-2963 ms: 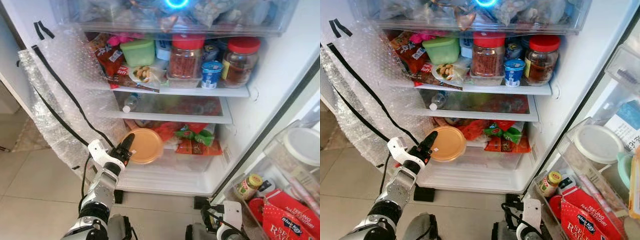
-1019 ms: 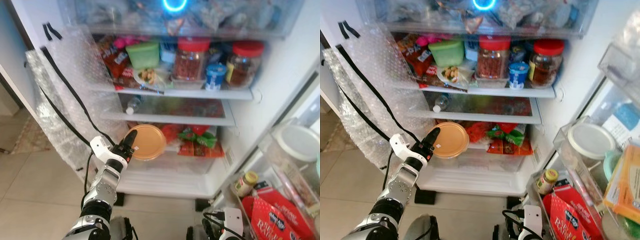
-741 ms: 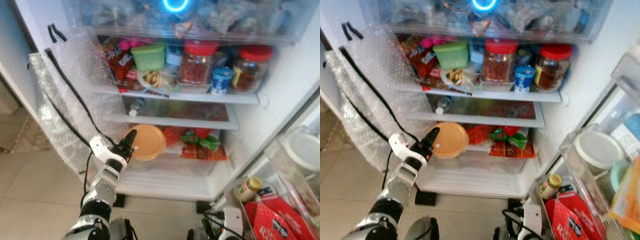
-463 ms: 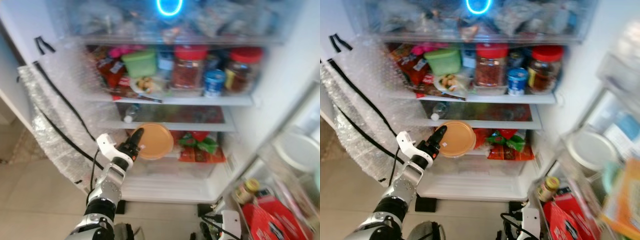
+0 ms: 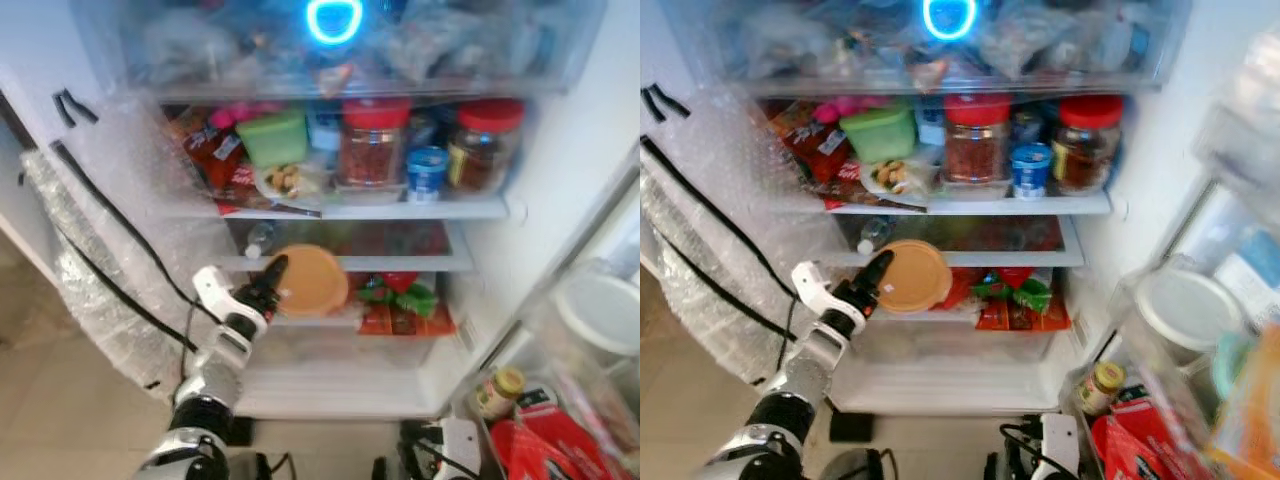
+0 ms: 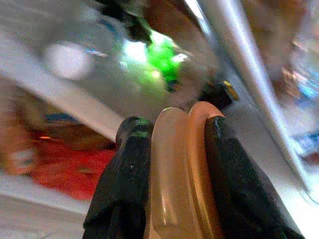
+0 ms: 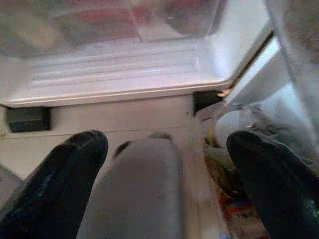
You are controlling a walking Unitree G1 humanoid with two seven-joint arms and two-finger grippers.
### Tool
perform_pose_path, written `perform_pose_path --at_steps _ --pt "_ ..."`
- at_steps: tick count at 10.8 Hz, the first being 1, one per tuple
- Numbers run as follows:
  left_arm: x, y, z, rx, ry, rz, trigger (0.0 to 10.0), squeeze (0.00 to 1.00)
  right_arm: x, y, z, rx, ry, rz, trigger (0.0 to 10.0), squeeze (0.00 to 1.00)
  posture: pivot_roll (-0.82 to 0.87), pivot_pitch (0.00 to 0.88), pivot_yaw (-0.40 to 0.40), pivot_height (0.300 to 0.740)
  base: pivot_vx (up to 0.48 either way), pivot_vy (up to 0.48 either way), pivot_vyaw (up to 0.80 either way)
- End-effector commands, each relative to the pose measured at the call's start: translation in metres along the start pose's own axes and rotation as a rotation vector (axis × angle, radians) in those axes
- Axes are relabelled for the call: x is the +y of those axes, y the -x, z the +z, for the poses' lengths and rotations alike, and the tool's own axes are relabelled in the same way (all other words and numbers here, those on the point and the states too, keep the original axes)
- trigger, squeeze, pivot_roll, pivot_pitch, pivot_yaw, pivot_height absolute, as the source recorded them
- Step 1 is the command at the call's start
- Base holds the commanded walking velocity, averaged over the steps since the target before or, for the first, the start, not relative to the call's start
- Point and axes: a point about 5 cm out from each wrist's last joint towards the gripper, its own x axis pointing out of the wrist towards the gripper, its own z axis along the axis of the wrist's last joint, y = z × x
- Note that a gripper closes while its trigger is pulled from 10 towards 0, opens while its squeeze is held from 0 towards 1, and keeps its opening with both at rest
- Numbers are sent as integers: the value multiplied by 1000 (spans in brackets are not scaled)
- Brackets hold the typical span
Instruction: Restocking fridge
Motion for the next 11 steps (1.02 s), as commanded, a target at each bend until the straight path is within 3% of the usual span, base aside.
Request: perform_pose_path --at_steps 1,11 --pt "1 0 3 -10 9 3 10000 0 -3 1 0 -1 -3 -11 10000 0 -147 62 -2 640 262 0 0" --pt "-1 -2 -1 21 16 -14 10000 0 -2 1 -1 0 0 -8 10000 0 -147 63 -3 640 267 0 0"
